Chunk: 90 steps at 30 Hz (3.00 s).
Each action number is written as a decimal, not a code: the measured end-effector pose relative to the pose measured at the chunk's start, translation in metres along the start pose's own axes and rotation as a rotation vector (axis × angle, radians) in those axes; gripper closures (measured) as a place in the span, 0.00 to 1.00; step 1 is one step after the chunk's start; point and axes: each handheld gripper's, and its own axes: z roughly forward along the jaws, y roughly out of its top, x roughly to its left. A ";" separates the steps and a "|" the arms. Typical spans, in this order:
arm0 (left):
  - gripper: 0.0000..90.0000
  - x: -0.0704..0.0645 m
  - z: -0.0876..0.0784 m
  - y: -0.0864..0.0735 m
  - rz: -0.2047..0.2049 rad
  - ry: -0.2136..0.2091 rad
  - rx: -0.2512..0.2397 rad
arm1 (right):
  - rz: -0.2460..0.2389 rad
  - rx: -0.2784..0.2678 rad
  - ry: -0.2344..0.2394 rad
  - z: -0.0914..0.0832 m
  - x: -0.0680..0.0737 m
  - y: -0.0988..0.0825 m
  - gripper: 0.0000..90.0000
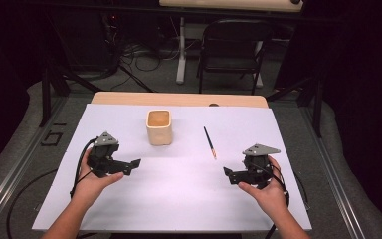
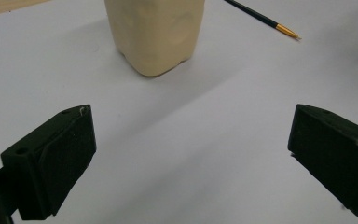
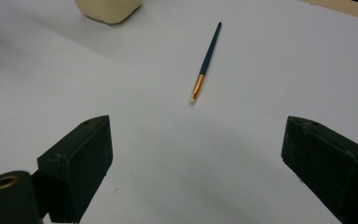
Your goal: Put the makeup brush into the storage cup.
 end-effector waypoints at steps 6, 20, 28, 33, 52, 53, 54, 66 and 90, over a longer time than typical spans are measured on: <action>0.01 0.005 0.001 0.008 -0.016 0.000 0.000 | 0.004 0.012 -0.010 0.003 -0.002 0.006 0.09; 0.01 0.019 -0.003 0.043 -0.026 0.029 -0.014 | -0.015 0.042 -0.031 0.011 -0.006 0.030 0.09; 0.01 0.025 0.004 0.050 -0.053 0.017 -0.025 | -0.004 0.065 -0.025 0.018 -0.009 0.041 0.10; 0.01 0.029 0.006 0.049 -0.052 0.015 -0.014 | -0.003 0.087 -0.017 0.023 -0.009 0.045 0.10; 0.03 0.023 0.006 0.038 -0.050 0.023 -0.002 | -0.034 0.224 -0.013 0.043 -0.010 0.060 0.10; 0.03 0.023 0.006 0.038 -0.048 0.020 0.003 | -0.039 0.238 -0.017 0.044 -0.011 0.061 0.10; 0.03 0.022 0.006 0.038 -0.048 0.017 0.006 | -0.040 0.237 -0.016 0.044 -0.011 0.061 0.10; 0.04 0.020 0.003 0.037 -0.044 0.010 0.000 | -0.020 0.316 -0.017 0.049 -0.020 0.067 0.12; 0.04 0.019 0.004 0.035 -0.035 0.008 0.015 | -0.042 0.510 -0.031 0.077 -0.017 0.085 0.18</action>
